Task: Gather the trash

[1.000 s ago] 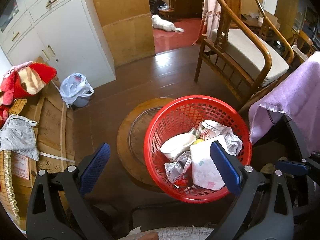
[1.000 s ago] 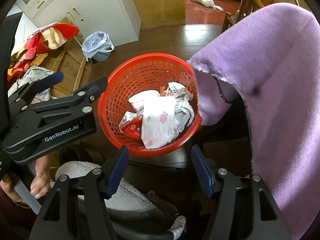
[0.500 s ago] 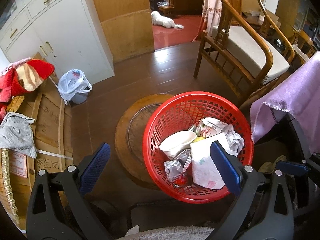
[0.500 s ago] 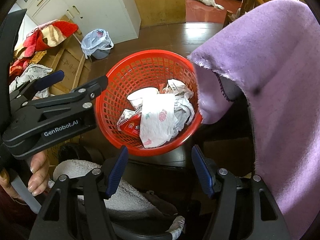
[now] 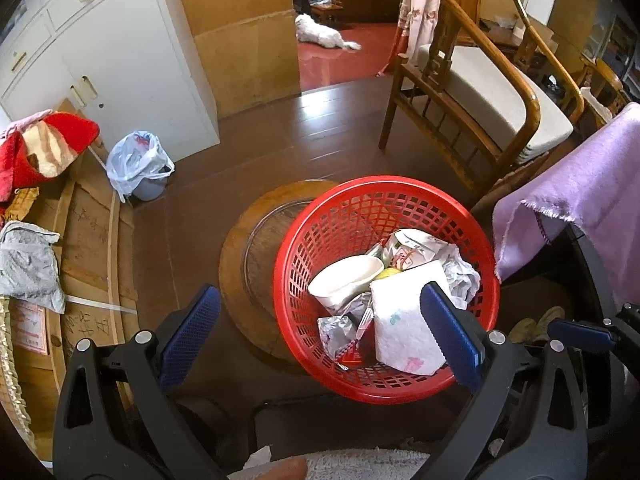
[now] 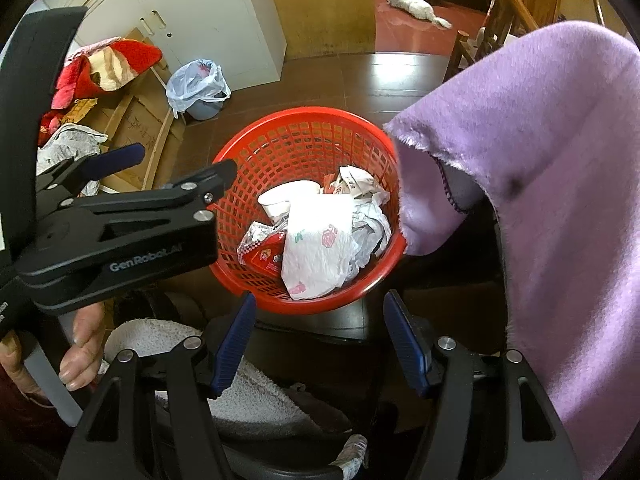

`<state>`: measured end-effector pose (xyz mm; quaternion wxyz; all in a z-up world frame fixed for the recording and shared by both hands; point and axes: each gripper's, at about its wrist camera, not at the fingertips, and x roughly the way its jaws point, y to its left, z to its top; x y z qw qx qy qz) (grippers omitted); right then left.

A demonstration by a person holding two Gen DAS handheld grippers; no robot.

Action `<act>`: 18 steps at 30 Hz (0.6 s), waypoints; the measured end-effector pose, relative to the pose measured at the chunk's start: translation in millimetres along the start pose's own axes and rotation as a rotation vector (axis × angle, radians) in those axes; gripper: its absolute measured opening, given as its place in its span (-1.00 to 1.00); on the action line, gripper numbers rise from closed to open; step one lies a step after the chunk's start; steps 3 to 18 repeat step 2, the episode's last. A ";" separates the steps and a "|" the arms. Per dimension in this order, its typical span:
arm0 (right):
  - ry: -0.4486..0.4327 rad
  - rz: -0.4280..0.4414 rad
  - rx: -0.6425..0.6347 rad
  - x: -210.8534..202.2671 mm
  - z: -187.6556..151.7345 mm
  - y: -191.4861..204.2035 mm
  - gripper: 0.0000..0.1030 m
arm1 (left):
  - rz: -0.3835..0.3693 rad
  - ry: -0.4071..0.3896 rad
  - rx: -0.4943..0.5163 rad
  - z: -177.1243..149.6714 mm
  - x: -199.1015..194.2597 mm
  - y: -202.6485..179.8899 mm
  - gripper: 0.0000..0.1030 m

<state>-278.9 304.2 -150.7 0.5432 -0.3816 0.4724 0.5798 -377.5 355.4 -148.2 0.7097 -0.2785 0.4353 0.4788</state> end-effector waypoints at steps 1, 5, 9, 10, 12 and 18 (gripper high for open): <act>-0.002 -0.001 -0.001 -0.8 0.1 0.5 0.27 | -0.007 -0.004 -0.001 0.2 -0.9 -0.4 0.87; -0.006 -0.001 -0.003 -2.0 0.3 1.0 0.27 | -0.012 -0.009 0.001 0.0 -1.9 -1.4 0.87; -0.006 -0.001 -0.003 -2.0 0.3 1.0 0.27 | -0.012 -0.009 0.001 0.0 -1.9 -1.4 0.87; -0.006 -0.001 -0.003 -2.0 0.3 1.0 0.27 | -0.012 -0.009 0.001 0.0 -1.9 -1.4 0.87; -0.006 -0.001 -0.003 -2.0 0.3 1.0 0.27 | -0.012 -0.009 0.001 0.0 -1.9 -1.4 0.87; -0.006 -0.001 -0.003 -2.0 0.3 1.0 0.27 | -0.012 -0.009 0.001 0.0 -1.9 -1.4 0.87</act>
